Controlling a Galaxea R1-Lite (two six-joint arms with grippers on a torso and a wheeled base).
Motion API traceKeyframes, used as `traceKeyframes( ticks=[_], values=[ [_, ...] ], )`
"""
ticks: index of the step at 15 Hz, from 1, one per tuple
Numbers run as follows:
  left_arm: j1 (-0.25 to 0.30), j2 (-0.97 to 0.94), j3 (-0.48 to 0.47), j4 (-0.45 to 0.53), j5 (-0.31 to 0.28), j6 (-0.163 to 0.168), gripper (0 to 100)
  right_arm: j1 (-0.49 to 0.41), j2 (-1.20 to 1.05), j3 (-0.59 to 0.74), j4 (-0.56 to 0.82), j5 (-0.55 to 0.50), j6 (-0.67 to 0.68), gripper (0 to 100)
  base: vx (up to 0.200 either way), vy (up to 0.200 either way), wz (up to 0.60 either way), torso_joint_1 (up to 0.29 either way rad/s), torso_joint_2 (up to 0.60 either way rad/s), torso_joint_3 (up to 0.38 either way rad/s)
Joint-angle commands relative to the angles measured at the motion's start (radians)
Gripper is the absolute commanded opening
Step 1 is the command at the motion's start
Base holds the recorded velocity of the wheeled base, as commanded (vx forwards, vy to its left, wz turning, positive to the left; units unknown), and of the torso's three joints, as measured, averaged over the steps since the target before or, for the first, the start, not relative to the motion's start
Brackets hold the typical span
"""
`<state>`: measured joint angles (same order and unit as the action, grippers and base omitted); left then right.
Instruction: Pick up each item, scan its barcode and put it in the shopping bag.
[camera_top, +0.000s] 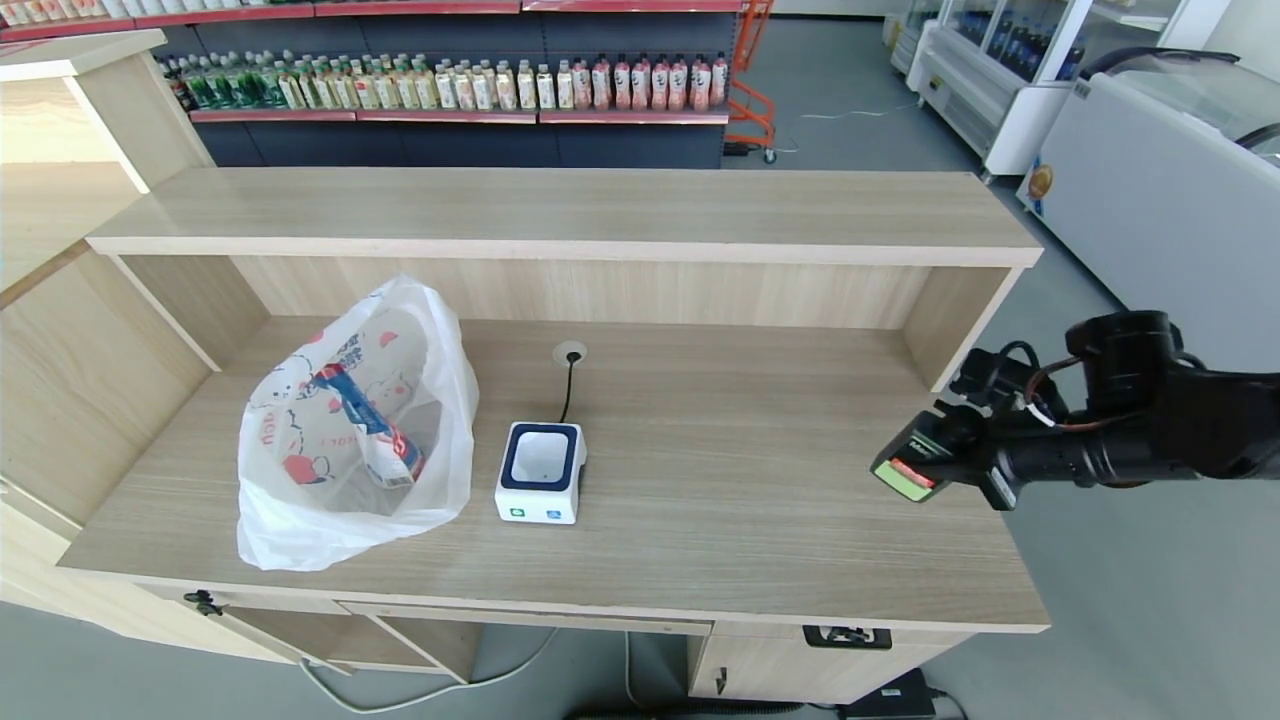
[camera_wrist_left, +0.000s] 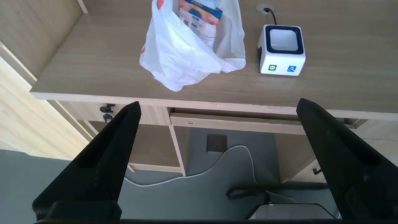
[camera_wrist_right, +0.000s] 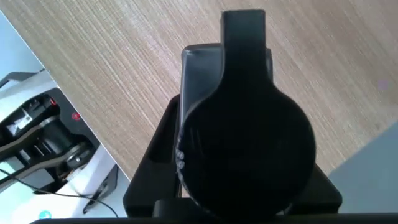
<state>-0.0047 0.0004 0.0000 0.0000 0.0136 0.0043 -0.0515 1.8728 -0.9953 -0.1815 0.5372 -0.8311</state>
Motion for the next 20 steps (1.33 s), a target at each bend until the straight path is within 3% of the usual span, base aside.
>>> traceKeyframes(
  ticks=[1,2,4,5,6,9,11,16,20],
  values=[
    [0.0,0.0,0.0,0.0,0.0,0.0,100,-0.139,-0.224,0.236,-0.145,0.023,-0.062,0,0.0,0.0,0.0,0.0,0.0,0.0],
    [0.0,0.0,0.0,0.0,0.0,0.0,100,-0.185,-0.264,0.359,-0.3,0.026,-0.235,0,0.0,0.0,0.0,0.0,0.0,0.0],
    [0.0,0.0,0.0,0.0,0.0,0.0,100,-0.199,-0.296,0.461,-0.447,0.084,-0.471,0,0.0,0.0,0.0,0.0,0.0,0.0],
    [0.0,0.0,0.0,0.0,0.0,-0.001,100,-0.195,-0.304,0.465,-0.452,0.118,-0.556,0,0.0,0.0,0.0,0.0,0.0,0.0],
    [0.0,0.0,0.0,0.0,0.0,0.0,100,-0.171,-0.32,0.469,-0.432,0.188,-0.783,0,0.0,0.0,0.0,0.0,0.0,0.0],
    [0.0,0.0,0.0,0.0,0.0,0.0,100,-0.057,-0.36,0.468,-0.392,0.262,-1.2,0,0.0,0.0,0.0,0.0,0.0,0.0],
    [0.0,0.0,0.0,0.0,0.0,0.0,100,0.071,-0.383,0.472,-0.392,0.337,-1.418,0,0.0,0.0,0.0,0.0,0.0,0.0],
    [0.0,0.0,0.0,0.0,0.0,0.0,100,0.315,-0.379,0.529,-0.398,0.4,-1.709,0,0.0,0.0,0.0,0.0,0.0,0.0],
    [0.0,0.0,0.0,0.0,0.0,0.0,100,0.332,-0.388,0.524,-0.42,0.472,-1.814,0,0.0,0.0,0.0,0.0,0.0,0.0]
  ],
)
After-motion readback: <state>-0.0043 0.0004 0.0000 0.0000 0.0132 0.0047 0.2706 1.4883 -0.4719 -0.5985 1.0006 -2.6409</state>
